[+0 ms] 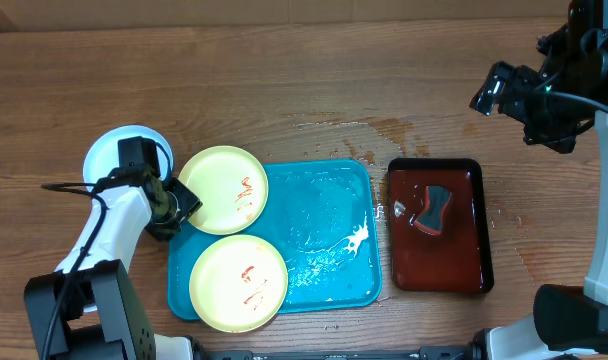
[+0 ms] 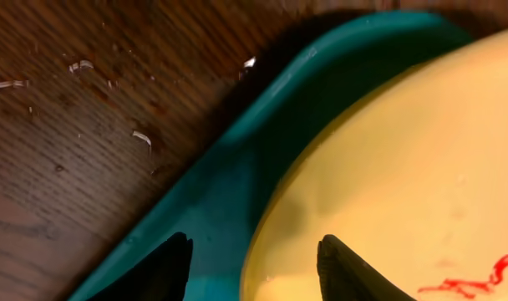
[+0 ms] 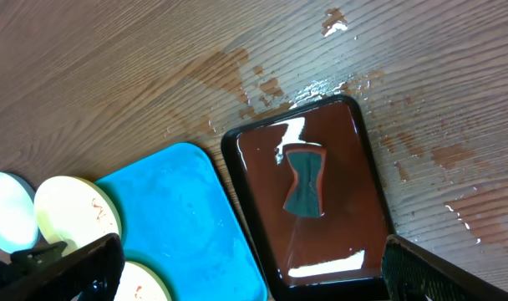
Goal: Clean dirty plates on tray and stack at the side
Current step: 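Move the left gripper to the upper yellow plate's rim and grasp, then slide the yellow plate with the left gripper toward the teal tray center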
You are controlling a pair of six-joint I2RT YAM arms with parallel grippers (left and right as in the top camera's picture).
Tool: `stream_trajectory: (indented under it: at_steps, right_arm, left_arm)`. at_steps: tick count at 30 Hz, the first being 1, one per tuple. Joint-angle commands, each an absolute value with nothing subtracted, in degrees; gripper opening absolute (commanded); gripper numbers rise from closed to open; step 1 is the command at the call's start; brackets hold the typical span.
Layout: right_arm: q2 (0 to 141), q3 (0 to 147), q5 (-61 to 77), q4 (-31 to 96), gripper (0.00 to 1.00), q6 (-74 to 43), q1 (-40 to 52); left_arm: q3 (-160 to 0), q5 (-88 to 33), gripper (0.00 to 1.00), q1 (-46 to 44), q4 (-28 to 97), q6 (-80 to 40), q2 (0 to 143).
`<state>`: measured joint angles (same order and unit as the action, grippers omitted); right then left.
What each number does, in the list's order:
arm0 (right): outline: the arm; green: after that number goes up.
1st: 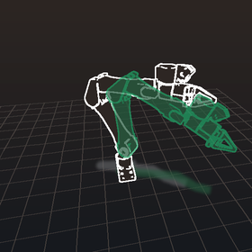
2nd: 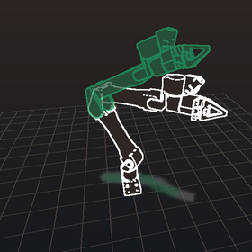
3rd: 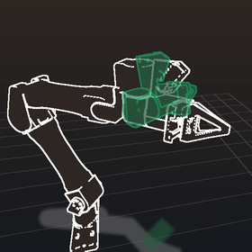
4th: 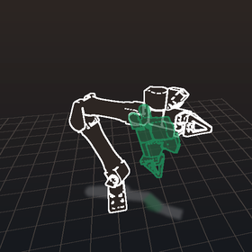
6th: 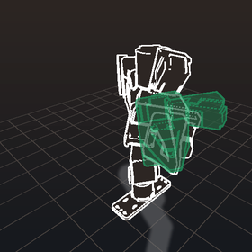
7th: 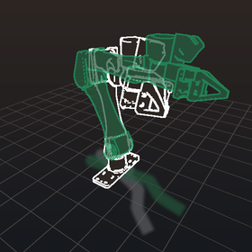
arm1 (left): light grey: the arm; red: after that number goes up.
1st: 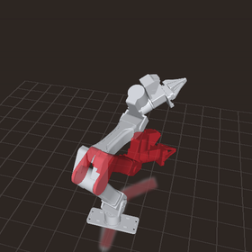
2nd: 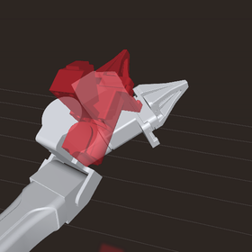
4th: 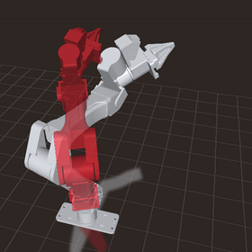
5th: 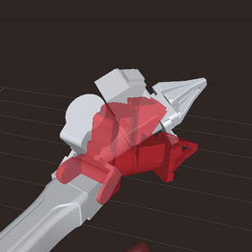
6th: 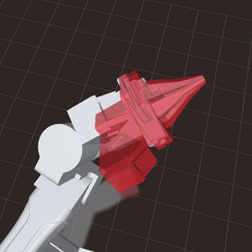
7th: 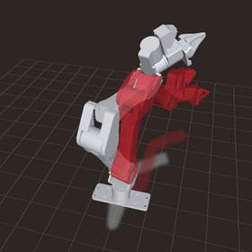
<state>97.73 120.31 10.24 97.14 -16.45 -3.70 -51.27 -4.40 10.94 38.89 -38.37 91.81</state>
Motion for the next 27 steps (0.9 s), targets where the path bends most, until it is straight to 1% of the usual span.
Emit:
stream_trajectory:
  at_steps: [1,7,11,14,17,19,21,22,23,24,25,27]
  right_arm:
    - [97.8,120.0,10.2,97.1,1.00,-16.0,-3.6]
    - [97.8,120.0,10.2,97.1,1.00,-16.0,-3.6]
    - [97.8,120.0,10.2,97.1,1.00,-16.0,-3.6]
    - [97.8,120.0,10.2,97.1,1.00,-16.0,-3.6]
    - [97.8,120.0,10.2,97.1,1.00,-16.0,-3.6]
    - [97.8,120.0,10.2,97.1,1.00,-16.0,-3.6]
    - [97.8,120.0,10.2,97.1,1.00,-16.0,-3.6]
    - [97.8,120.0,10.2,97.1,1.00,-16.0,-3.6]
    - [97.8,120.0,10.2,97.1,1.00,-16.0,-3.6]
    - [97.8,120.0,10.2,97.1,1.00,-16.0,-3.6]
    - [97.8,120.0,10.2,97.1,1.00,-16.0,-3.6]
    - [97.8,120.0,10.2,97.1,1.00,-16.0,-3.6]
  left_arm:
    - [-50.8,-1.2,0.53,10.4,37.1,-41.4,92.2]
    - [-50.8,1.5,0.54,10.0,34.0,-42.5,92.2]
    - [-50.8,1.5,0.42,9.9,32.6,-42.5,92.9]
    - [-50.8,1.5,0.40,9.1,32.1,-42.5,94.0]
    - [-50.8,1.2,0.41,7.8,31.7,-42.5,95.7]
    - [-50.8,1.0,0.46,6.5,31.0,-42.4,96.9]
    - [-50.8,1.1,0.45,5.2,30.1,-42.4,97.6]
    - [-50.8,1.0,0.38,4.6,29.8,-42.4,97.8]
    - [-50.8,1.0,0.27,3.9,29.5,-42.4,97.8]
    - [-50.8,1.1,0.13,3.3,29.3,-42.4,97.8]
    - [-50.9,1.1,0.04,2.8,29.0,-42.4,97.8]
    - [-50.9,1.1,0.04,2.1,28.6,-42.4,97.8]
